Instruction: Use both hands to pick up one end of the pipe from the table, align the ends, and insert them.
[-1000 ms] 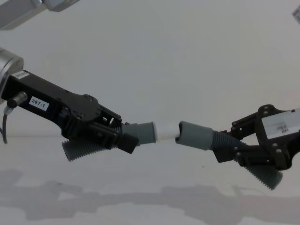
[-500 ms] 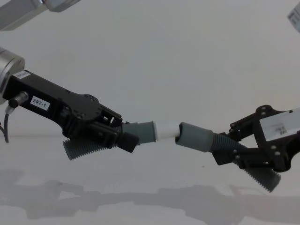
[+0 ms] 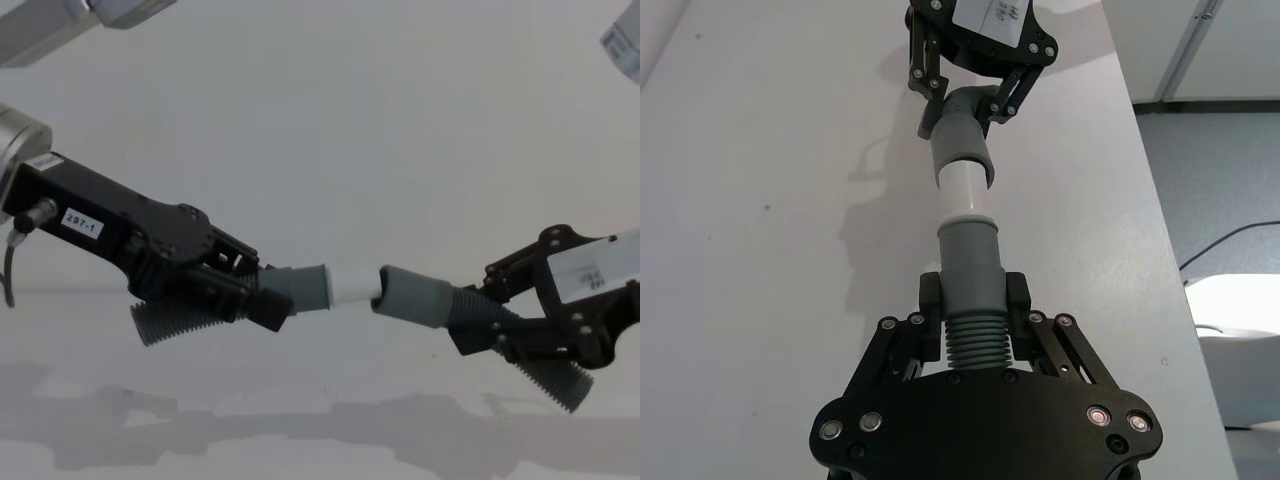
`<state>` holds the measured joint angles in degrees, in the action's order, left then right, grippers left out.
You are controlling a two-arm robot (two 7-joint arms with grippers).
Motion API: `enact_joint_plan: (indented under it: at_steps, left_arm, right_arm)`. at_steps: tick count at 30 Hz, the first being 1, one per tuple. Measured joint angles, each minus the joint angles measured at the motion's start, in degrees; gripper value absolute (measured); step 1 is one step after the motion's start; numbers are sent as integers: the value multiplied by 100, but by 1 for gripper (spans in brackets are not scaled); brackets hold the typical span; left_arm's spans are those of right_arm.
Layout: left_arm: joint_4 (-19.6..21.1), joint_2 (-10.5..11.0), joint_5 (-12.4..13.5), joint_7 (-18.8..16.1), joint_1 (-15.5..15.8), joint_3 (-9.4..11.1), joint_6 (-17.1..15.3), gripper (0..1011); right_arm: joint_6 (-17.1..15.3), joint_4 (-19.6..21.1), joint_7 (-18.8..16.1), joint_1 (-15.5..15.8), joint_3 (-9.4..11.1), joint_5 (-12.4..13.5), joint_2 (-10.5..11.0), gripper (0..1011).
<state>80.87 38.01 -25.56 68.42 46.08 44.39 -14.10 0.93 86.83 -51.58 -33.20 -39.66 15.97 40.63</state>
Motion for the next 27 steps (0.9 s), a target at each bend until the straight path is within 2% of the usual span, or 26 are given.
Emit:
enact_joint_plan:
  at_steps: [9, 27]
  left_arm:
    - [40, 42, 17, -60, 17, 46, 15, 367]
    - [138, 107, 239, -255, 110, 210, 41, 367]
  right_arm:
    - [-40, 4, 15, -62, -74, -67, 6, 292]
    - [-291, 169, 90, -177, -223, -320, 46, 292]
